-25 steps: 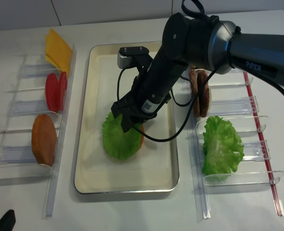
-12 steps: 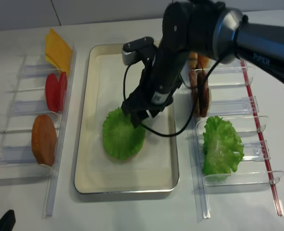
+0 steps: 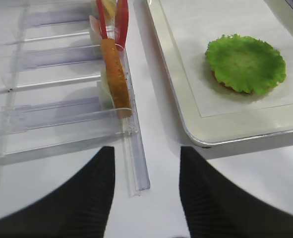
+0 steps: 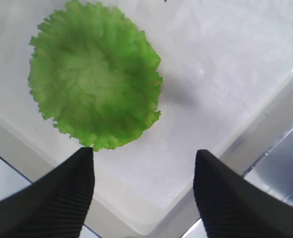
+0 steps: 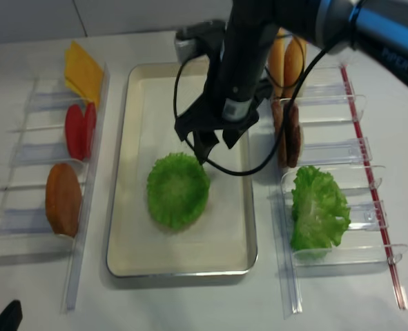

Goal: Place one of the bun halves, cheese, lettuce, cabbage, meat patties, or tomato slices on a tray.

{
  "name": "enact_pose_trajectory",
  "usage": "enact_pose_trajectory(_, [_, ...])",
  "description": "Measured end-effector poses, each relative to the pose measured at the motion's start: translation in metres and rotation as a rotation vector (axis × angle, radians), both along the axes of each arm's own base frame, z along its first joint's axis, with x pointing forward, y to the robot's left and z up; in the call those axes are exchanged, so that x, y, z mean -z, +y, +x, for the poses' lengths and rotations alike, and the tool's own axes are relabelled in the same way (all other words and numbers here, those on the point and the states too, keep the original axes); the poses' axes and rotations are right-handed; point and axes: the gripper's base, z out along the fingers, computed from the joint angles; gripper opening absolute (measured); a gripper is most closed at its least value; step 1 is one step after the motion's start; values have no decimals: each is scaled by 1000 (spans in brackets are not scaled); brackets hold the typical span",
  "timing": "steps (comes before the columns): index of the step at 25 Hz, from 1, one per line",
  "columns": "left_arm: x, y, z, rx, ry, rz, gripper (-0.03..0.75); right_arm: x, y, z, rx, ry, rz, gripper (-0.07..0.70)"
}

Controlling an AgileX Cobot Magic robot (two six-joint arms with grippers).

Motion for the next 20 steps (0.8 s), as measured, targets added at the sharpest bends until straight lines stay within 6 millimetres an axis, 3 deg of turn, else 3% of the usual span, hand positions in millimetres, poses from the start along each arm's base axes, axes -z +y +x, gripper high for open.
enact_pose_trajectory(6, [0, 0, 0, 0, 0, 0, 290, -32, -6, -11, 24, -39, 63, 448])
enact_pose_trajectory(11, [0, 0, 0, 0, 0, 0, 288, -77, -21, -33, 36, -125, 129, 448])
enact_pose_trajectory(16, [0, 0, 0, 0, 0, 0, 288, -123, -52, -68, 36, -257, 175, 448])
enact_pose_trajectory(20, [0, 0, 0, 0, 0, 0, 288, -134, -88, -105, 37, -350, 127, 448])
